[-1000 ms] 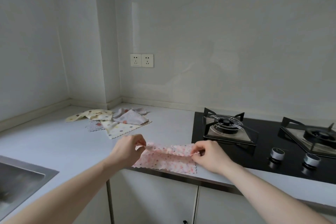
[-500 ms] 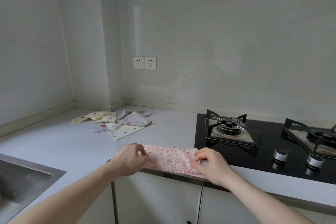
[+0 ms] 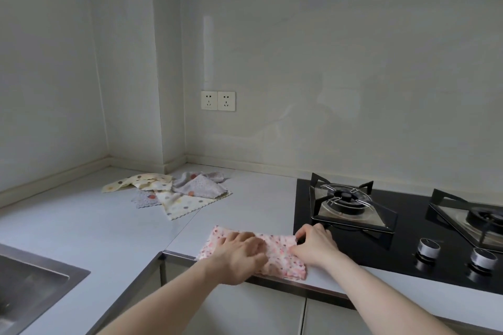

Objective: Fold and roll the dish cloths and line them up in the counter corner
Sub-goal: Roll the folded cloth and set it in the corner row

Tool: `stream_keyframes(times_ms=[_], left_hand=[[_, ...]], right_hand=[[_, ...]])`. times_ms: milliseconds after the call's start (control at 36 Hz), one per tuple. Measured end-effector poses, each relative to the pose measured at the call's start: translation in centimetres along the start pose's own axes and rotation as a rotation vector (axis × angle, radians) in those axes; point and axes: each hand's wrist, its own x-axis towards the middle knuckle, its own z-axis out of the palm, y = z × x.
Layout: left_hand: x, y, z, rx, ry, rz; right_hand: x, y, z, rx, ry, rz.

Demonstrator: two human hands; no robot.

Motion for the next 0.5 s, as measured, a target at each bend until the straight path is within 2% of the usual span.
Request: stream_keyframes(times_ms=[167, 306, 500], left_hand=[[2.3, -2.5, -1.9, -0.117, 0.163, -0.142], [3.8, -5.1, -1.4, -0.135, 0.161, -0.279], [4.6, -6.1, 0.9, -0.06, 0.258, -0.245]], right_hand=[[1.2, 0.3, -1.2, 0.234, 0.026, -0.023], [2.0, 0.7, -3.2, 0.422, 0.133, 0.042], [3.0, 0.6, -4.8, 0.468, 0.209, 0.044]])
